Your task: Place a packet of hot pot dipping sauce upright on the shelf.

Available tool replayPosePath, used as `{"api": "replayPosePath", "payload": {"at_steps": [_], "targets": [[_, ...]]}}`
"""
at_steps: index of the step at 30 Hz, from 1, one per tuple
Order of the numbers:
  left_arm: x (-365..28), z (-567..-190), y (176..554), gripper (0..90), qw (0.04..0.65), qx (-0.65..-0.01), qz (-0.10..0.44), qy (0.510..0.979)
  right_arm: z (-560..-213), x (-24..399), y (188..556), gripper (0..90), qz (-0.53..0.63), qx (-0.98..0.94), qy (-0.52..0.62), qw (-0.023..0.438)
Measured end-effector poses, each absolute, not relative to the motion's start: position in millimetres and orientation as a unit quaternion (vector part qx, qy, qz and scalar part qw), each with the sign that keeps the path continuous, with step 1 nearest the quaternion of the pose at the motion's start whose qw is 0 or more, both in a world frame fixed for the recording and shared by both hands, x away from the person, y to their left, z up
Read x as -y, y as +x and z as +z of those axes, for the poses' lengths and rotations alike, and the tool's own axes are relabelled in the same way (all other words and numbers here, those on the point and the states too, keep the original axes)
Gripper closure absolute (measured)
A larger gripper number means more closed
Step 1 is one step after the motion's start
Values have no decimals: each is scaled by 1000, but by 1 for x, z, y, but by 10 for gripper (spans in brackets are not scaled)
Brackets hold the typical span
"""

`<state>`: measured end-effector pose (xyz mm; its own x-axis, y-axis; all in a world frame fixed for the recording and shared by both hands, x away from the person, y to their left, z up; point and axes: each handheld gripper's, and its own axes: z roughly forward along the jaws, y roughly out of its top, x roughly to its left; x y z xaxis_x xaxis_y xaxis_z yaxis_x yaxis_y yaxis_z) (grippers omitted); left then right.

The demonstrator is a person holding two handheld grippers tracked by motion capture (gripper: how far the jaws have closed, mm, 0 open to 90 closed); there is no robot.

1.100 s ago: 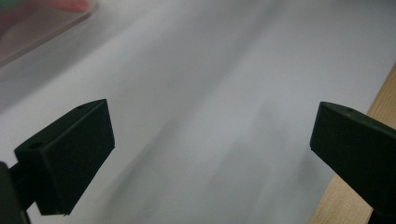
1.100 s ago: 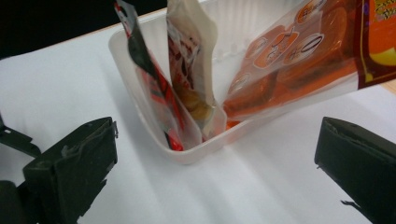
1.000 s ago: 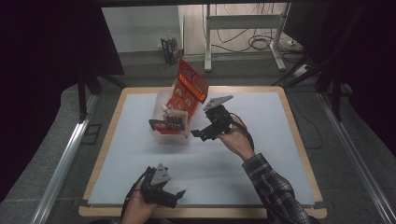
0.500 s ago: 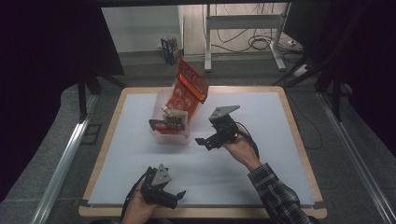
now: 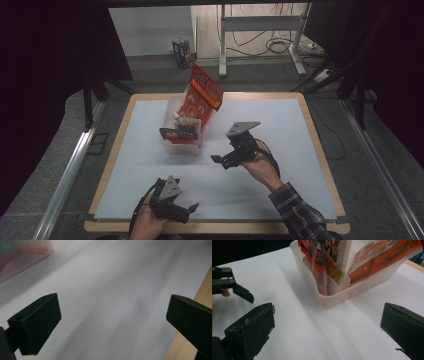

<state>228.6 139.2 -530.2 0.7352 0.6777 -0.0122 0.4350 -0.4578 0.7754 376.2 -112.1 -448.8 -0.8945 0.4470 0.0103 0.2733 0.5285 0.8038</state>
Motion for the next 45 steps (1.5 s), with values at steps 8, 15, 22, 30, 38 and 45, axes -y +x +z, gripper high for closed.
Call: {"api": "replayPosePath", "payload": {"at_steps": [8, 15, 22, 30, 38, 45], "targets": [[-141, -528, 228, 0, 395, -337, 166, 839, -453, 118, 367, 0, 432, -872, 205, 99], [-143, -529, 228, 0, 397, -340, 174, 835, -455, 121, 360, 0, 430, -874, 203, 99], [-145, -528, 229, 0, 388, -338, 184, 837, -459, 126, 350, 0, 427, -875, 204, 99], [-145, -529, 229, 0, 381, -336, 190, 840, -463, 138, 338, 0, 425, -875, 208, 102], [-145, -529, 229, 0, 381, -336, 192, 840, -465, 157, 328, 0, 428, -870, 222, 102], [-146, -529, 229, 0, 379, -335, 195, 840, -465, 173, 319, 0, 429, -865, 231, 118]]}}
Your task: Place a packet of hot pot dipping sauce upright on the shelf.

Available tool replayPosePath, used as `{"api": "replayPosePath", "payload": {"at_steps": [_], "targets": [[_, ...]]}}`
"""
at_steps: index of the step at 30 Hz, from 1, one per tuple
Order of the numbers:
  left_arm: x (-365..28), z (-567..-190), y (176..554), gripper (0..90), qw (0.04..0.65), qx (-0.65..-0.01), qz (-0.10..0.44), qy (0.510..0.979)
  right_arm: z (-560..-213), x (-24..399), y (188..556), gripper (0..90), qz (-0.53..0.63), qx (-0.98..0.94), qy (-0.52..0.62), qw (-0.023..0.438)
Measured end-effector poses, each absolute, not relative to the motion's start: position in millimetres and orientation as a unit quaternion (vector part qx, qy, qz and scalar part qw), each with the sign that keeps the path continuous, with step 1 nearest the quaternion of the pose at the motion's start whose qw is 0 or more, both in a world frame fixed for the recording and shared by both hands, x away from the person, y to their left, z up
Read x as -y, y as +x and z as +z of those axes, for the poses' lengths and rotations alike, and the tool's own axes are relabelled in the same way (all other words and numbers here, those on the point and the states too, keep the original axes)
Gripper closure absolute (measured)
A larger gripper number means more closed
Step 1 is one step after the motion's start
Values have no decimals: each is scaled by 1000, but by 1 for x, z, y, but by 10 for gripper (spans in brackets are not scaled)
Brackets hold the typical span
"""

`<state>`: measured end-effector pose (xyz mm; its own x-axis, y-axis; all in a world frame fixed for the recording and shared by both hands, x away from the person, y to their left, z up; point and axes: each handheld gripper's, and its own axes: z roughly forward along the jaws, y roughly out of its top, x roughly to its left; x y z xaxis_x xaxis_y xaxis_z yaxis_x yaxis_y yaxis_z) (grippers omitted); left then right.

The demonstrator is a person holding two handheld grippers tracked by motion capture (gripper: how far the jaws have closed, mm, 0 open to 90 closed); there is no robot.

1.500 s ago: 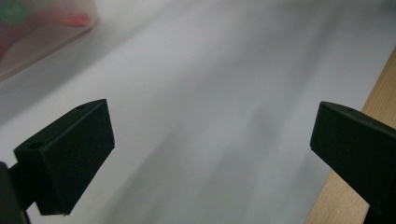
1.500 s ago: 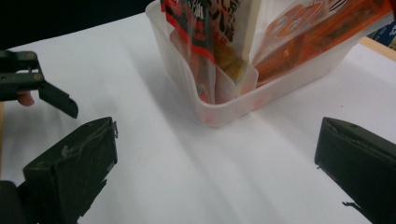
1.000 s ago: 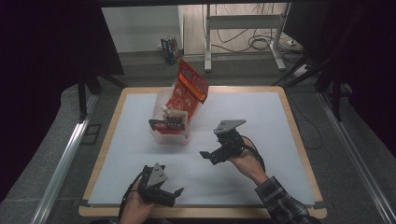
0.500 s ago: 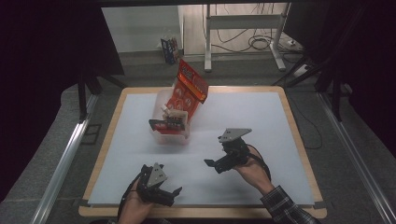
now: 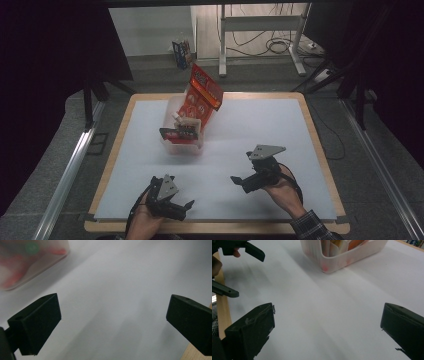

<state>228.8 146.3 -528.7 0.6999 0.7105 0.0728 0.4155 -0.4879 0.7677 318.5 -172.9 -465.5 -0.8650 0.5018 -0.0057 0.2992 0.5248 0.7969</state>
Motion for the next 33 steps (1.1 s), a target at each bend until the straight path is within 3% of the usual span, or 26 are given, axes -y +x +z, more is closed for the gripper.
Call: {"api": "replayPosePath", "payload": {"at_steps": [33], "targets": [[-144, -530, 229, 0, 375, -333, 191, 844, -477, 251, 282, 0, 412, -845, 298, 167]]}}
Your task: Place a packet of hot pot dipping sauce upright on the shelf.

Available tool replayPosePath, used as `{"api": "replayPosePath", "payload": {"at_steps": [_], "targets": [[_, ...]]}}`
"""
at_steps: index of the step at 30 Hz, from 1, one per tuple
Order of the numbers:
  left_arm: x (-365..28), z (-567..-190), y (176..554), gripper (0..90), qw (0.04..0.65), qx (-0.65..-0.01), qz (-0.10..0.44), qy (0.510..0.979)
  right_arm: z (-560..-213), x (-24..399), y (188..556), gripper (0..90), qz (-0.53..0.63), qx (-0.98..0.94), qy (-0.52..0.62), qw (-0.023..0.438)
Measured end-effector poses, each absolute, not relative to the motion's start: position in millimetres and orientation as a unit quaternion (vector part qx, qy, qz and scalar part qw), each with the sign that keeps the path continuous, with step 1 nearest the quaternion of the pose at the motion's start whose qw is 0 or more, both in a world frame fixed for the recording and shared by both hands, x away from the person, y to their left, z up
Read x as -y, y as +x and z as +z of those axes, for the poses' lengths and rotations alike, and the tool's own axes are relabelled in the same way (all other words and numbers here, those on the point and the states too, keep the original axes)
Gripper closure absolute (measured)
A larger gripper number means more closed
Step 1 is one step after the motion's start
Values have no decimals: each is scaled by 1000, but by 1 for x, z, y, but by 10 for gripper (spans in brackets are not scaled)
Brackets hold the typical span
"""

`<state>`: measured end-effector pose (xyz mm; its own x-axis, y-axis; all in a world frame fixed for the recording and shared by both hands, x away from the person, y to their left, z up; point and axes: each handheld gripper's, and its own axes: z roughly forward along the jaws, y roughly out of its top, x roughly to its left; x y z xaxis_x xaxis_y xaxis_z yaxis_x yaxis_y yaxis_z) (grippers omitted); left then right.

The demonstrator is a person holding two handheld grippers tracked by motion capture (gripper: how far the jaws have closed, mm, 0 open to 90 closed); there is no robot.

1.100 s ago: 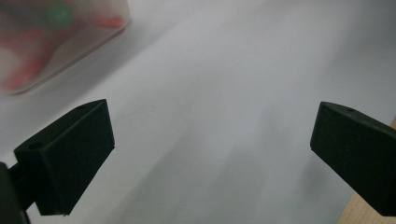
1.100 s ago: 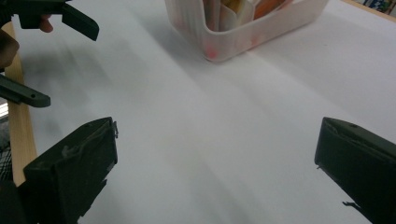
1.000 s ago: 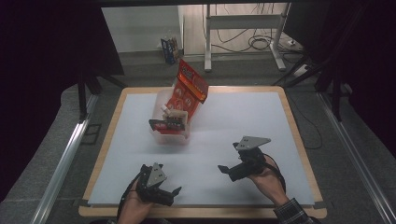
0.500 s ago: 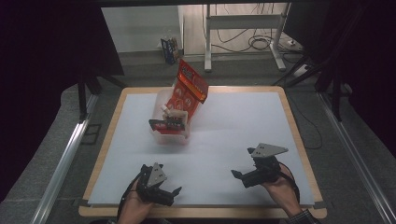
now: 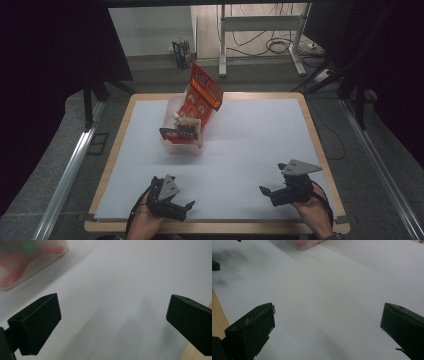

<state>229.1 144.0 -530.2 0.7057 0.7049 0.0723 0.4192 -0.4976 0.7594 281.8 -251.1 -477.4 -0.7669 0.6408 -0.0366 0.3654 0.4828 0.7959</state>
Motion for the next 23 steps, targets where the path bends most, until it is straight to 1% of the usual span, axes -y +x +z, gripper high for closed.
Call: {"api": "replayPosePath", "payload": {"at_steps": [9, 13, 23], "targets": [[-142, -531, 229, 0, 372, -332, 191, 845, -489, 268, 276, 0, 399, -842, 327, 160], [-142, -532, 229, 0, 371, -332, 191, 846, -495, 274, 276, 0, 390, -843, 339, 149], [-140, -532, 229, 0, 369, -329, 199, 846, -498, 274, 278, 0, 380, -846, 343, 146]]}}
